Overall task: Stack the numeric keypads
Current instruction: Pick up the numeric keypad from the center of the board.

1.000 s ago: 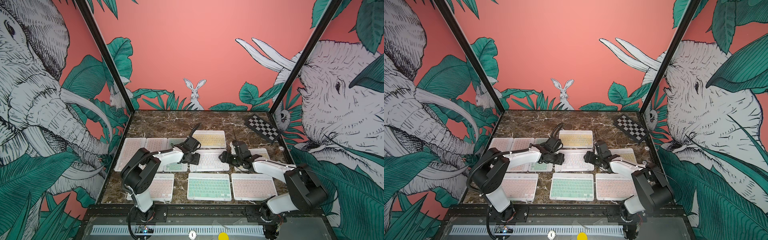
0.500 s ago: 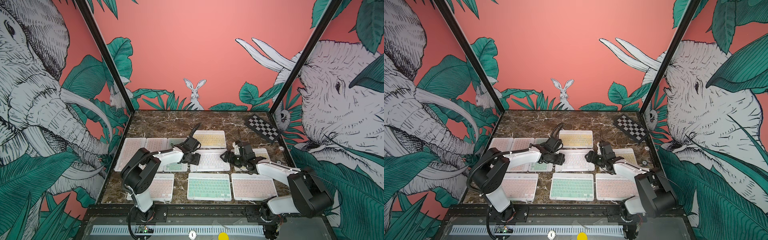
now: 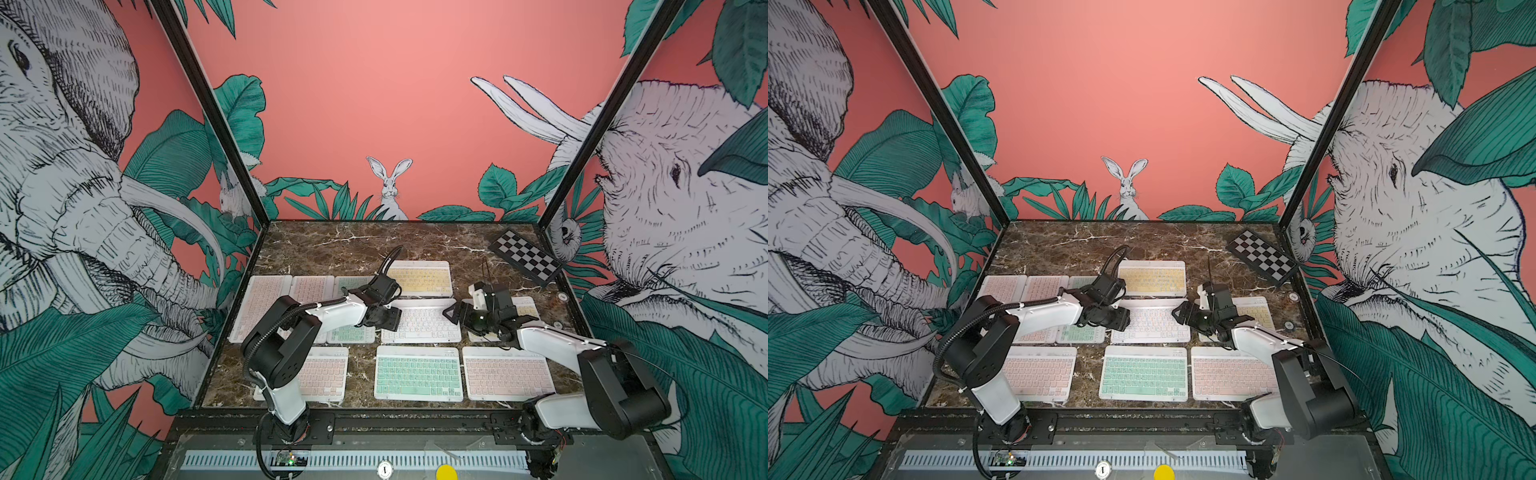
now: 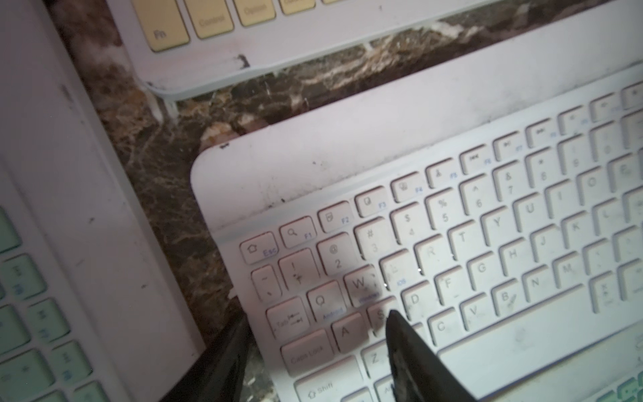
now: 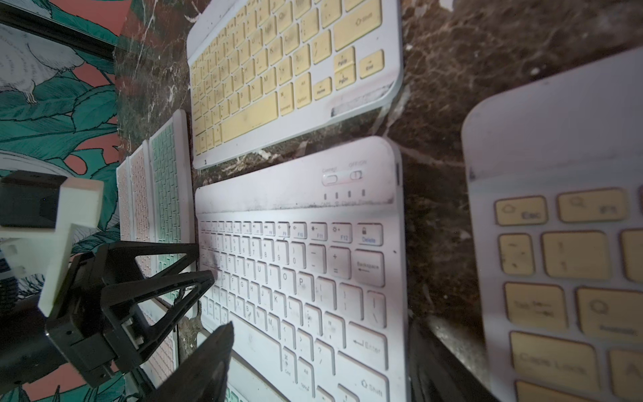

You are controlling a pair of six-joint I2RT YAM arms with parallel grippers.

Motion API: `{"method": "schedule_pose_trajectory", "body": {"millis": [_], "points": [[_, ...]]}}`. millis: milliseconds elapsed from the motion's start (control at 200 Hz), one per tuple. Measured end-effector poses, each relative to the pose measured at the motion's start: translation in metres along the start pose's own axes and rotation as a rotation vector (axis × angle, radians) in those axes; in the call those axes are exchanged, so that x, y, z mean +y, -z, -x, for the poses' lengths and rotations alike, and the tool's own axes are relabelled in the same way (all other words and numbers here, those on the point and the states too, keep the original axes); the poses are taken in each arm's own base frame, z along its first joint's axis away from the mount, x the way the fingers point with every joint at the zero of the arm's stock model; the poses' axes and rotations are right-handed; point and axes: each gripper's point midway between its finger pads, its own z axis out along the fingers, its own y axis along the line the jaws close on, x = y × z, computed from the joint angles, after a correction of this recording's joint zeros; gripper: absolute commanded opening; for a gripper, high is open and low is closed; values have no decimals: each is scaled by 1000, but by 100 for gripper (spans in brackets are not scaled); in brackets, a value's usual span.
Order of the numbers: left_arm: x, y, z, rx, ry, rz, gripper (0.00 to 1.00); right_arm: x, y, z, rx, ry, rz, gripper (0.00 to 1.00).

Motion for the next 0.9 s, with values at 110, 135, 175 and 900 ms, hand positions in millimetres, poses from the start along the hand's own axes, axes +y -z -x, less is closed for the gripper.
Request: {"method": "schedule_pose_trajectory", "body": {"millis": [110,135,175,900], "points": [[0,0,0,0,-8,-1,64,2,3,1,-7,-2,23,77],[0,0,0,0,-9,-2,64,2,4,1,-9,-3,27,77],[0,0,0,0,-12,-4,64,3,5,0,-12,-3,36,77],[-1,0,-1,-3,-21,-14,63,3,7,-1,-2,-11,71,73]]}}
